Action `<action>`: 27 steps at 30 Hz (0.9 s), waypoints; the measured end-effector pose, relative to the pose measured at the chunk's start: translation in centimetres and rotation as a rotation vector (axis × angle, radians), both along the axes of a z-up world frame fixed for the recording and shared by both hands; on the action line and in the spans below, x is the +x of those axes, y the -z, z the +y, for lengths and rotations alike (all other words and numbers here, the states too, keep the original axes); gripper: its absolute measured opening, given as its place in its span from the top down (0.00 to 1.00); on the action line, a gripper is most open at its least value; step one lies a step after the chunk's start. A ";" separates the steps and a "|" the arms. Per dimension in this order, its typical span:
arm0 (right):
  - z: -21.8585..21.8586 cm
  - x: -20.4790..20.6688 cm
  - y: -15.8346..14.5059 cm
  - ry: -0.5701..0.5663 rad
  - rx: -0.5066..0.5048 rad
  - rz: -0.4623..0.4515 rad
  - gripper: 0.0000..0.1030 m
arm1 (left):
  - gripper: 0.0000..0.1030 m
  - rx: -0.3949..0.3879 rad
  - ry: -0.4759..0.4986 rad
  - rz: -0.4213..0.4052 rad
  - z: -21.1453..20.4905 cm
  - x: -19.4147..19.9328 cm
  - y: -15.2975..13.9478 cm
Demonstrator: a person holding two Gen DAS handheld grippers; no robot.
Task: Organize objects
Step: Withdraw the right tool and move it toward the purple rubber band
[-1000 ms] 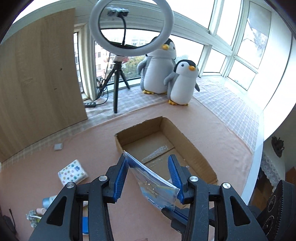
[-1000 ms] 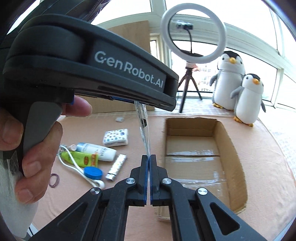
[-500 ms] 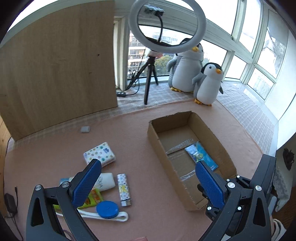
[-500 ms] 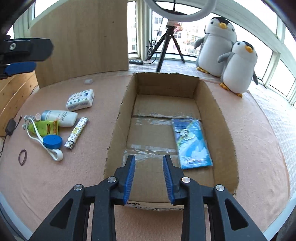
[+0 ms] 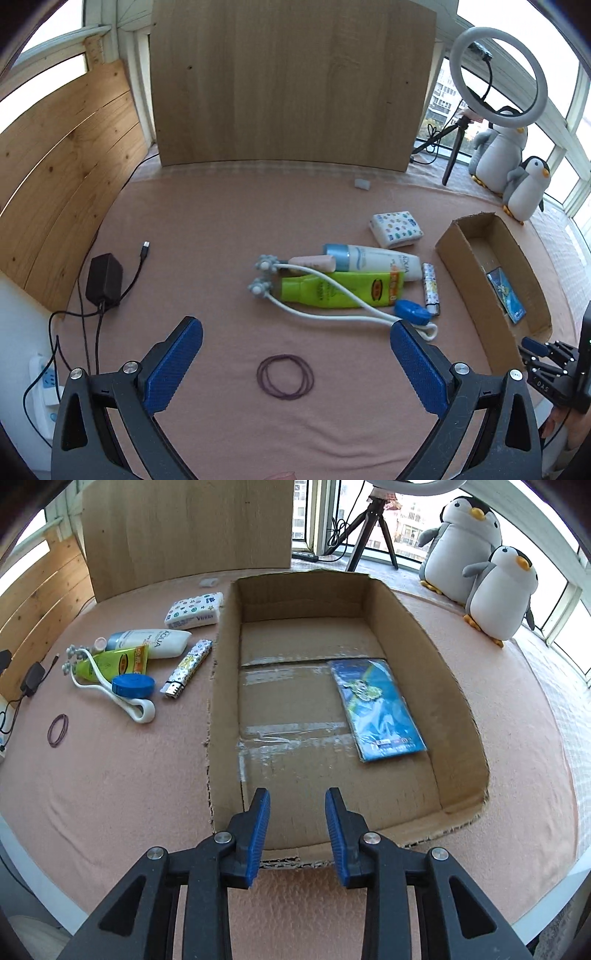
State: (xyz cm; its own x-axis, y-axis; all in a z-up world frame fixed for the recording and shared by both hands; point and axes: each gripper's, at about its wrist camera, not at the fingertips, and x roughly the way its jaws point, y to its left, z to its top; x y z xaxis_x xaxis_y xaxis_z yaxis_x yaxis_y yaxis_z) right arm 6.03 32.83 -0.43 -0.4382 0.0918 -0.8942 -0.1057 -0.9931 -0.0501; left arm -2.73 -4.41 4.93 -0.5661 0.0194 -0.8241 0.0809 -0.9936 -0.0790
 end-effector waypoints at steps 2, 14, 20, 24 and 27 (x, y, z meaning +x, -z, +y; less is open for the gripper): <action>-0.1 0.4 0.1 -0.003 0.030 -0.015 0.72 | 0.00 -0.006 -0.030 -0.006 -1.5 0.8 0.4; -2.5 -1.0 -1.3 -0.019 0.036 0.004 0.63 | 0.00 0.011 -0.128 -0.032 -5.6 3.6 2.3; -4.6 -3.1 -1.3 -0.044 0.002 0.021 0.63 | 0.00 0.026 -0.129 -0.034 -5.5 4.0 2.3; -6.0 -4.3 -1.2 -0.057 -0.026 0.034 0.63 | 0.00 0.036 -0.129 -0.033 -5.6 4.2 2.4; -6.4 -4.9 -1.1 -0.055 -0.036 0.037 0.63 | 0.00 0.040 -0.135 -0.034 -5.8 4.5 2.5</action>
